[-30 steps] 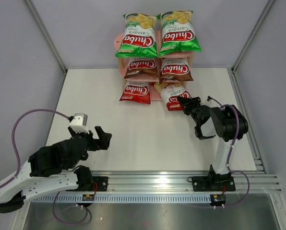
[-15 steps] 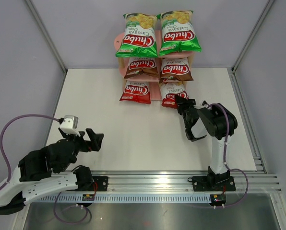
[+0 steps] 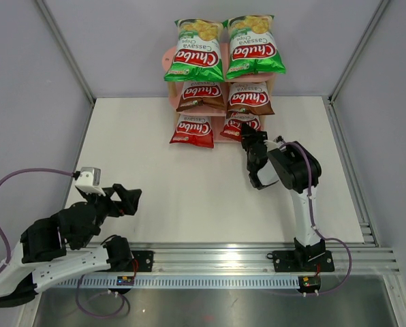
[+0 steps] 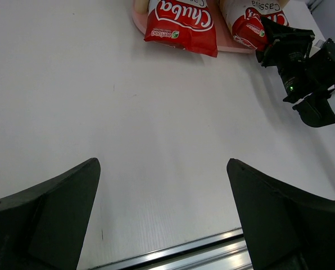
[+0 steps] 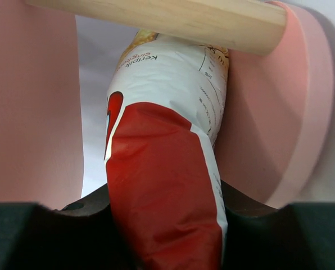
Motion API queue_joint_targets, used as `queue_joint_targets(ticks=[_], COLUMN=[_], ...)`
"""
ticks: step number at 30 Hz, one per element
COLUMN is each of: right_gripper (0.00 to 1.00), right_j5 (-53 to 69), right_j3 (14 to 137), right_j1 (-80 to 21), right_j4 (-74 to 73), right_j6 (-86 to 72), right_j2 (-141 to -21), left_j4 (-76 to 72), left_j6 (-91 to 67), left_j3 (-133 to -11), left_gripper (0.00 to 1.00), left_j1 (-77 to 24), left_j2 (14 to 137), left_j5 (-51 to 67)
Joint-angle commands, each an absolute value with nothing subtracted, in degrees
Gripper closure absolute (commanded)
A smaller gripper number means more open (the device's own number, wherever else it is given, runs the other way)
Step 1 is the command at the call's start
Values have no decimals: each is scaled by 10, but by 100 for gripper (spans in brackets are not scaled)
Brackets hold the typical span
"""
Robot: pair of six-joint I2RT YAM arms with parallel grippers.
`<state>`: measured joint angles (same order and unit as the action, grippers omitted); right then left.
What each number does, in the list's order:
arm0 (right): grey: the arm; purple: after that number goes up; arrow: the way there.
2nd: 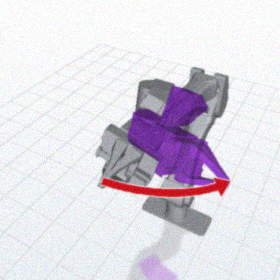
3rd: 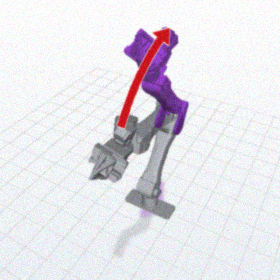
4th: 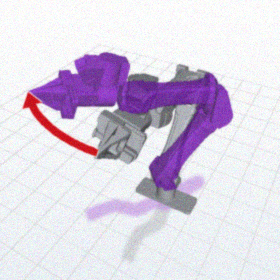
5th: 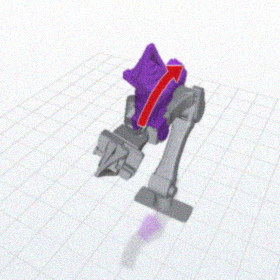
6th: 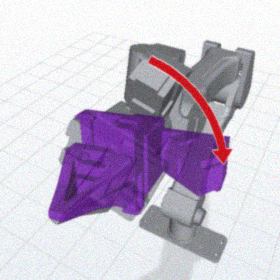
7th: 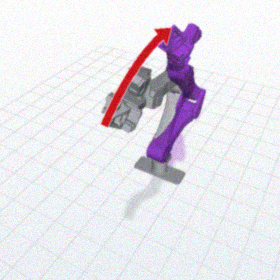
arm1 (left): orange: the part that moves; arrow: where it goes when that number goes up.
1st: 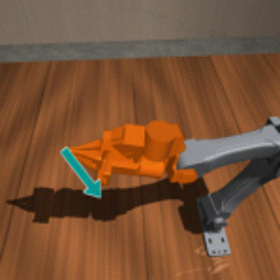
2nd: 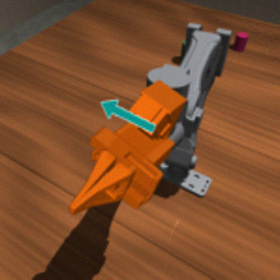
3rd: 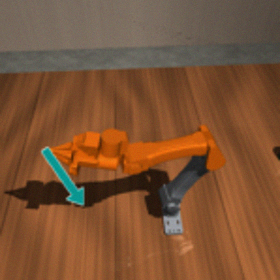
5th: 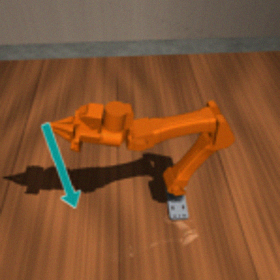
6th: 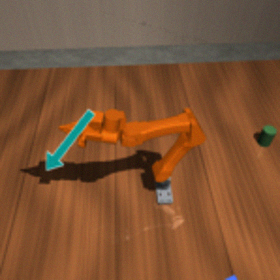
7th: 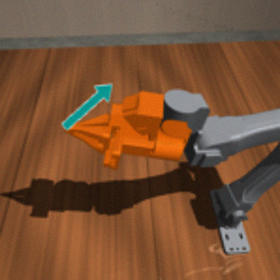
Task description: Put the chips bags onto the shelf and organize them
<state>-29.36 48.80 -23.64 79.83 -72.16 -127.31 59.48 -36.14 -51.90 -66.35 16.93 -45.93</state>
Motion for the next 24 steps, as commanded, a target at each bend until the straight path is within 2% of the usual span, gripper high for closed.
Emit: queue_joint_targets(ticks=[1, 13, 16, 18, 20, 23, 24], right_gripper=[75, 70, 63, 55, 52, 37, 26], right_j5=[-330, -309, -298, -301, -304, -299, -298], right_j3=[524, 555, 541, 527, 513, 499, 496], right_j1=[-239, -238, -238, -238, -238, -238, -238], right_j4=[767, 739, 745, 751, 757, 761, 764], right_j6=[-696, -694, -693, -693, -685, -683, -683], right_j2=[-1298, -1317, -1306, -1296, -1288, -1274, -1273], left_j4=[573, 576, 579, 579, 577, 575, 576], left_j6=[-353, -357, -359, -359, -359, -358, -358], left_j3=[-516, -514, -515, -515, -515, -517, -517], left_gripper=[1, 1, 1, 1, 1, 1, 1], left_j1=[-662, -663, -663, -662, -662, -661, -660], left_j2=[153, 109, 106, 106, 111, 123, 127], left_j5=[-483, -492, -495, -496, -497, -499, -498])
